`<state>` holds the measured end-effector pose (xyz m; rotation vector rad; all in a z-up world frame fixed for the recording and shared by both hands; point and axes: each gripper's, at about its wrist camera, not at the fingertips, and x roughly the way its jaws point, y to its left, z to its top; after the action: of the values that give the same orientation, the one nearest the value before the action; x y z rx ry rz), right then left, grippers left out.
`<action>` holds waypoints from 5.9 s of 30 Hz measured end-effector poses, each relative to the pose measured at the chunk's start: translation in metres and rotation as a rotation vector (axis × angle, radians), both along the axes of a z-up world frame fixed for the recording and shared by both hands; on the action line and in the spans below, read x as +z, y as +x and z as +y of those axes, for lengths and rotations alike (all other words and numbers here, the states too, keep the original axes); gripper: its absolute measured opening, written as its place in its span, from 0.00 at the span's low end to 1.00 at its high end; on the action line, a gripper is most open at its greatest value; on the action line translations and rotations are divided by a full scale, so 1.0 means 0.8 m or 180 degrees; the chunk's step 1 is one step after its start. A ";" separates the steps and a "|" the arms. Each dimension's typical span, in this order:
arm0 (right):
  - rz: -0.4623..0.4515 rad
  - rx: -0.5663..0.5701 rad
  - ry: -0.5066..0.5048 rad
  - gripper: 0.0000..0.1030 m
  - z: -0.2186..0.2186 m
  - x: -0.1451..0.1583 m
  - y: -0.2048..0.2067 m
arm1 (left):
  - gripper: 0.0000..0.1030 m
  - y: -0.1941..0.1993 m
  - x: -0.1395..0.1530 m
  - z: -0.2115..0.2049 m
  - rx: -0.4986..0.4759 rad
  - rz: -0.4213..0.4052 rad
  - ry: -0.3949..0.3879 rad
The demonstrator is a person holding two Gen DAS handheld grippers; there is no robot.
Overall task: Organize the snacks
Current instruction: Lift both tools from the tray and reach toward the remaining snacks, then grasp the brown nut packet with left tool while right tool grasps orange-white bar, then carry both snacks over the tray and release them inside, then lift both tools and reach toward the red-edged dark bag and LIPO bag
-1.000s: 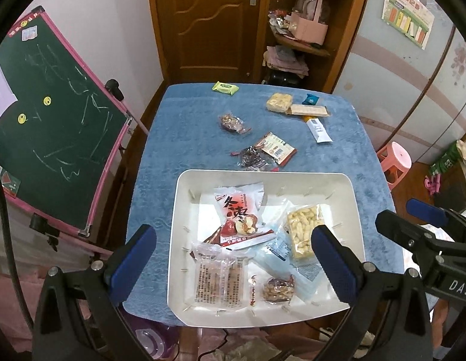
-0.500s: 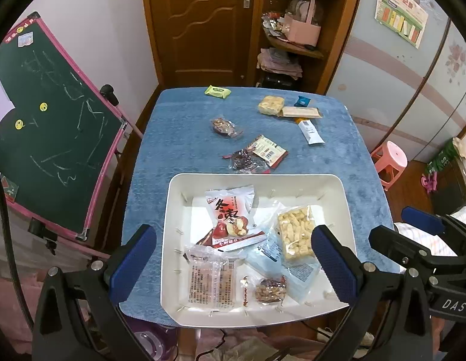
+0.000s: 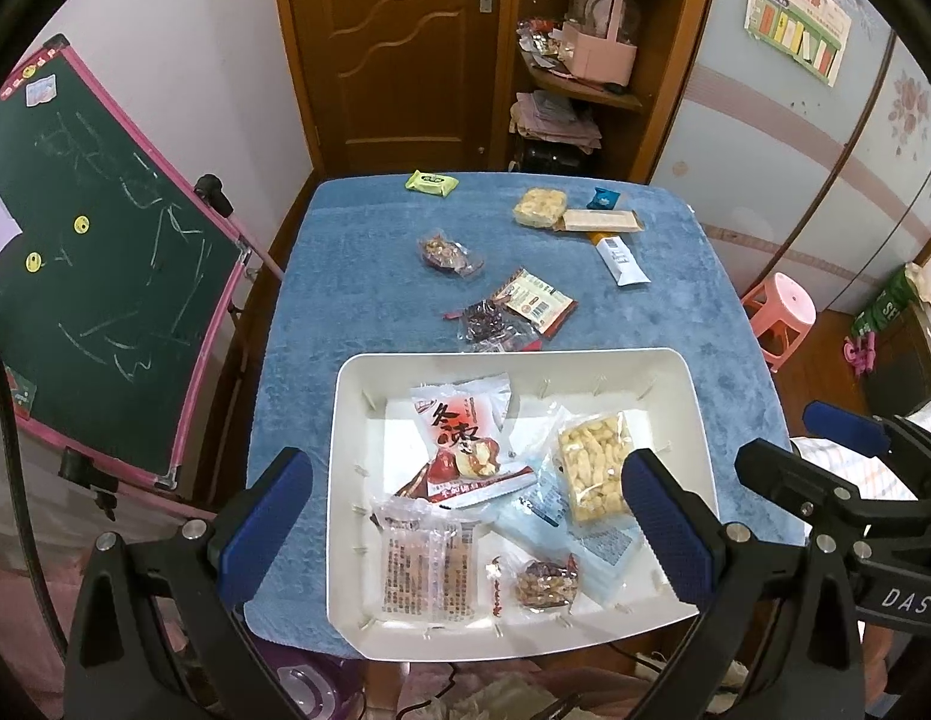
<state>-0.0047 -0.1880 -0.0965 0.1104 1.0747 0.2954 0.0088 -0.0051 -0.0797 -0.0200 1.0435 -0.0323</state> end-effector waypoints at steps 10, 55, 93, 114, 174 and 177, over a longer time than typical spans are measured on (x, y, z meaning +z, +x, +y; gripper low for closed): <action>-0.0130 -0.0250 -0.0187 0.81 -0.014 0.004 0.033 | 0.99 0.037 0.008 0.006 -0.0085 -0.0016 -0.0035; 0.0922 -0.0527 -0.0638 0.75 -0.075 -0.242 0.446 | 0.89 0.467 -0.277 0.040 0.0371 0.1451 -0.0211; 0.0583 -0.0187 -0.0217 0.38 -0.085 -0.108 0.261 | 0.47 0.273 -0.075 0.083 0.0279 0.0576 -0.0586; -0.0315 0.0295 0.0327 0.39 -0.012 0.047 0.015 | 0.48 0.003 0.016 0.055 -0.0018 -0.0070 -0.0154; 0.0505 0.0070 0.0349 0.50 0.016 -0.052 -0.020 | 0.85 -0.019 -0.057 0.013 -0.0109 0.0235 0.0041; 0.0515 0.0024 0.0381 0.50 0.011 -0.054 -0.013 | 0.85 -0.012 -0.057 0.011 -0.0154 0.0236 0.0063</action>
<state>-0.0155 -0.1788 -0.1395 0.2406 1.2179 0.3621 -0.0009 0.0034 -0.1252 0.0222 1.1184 -0.0654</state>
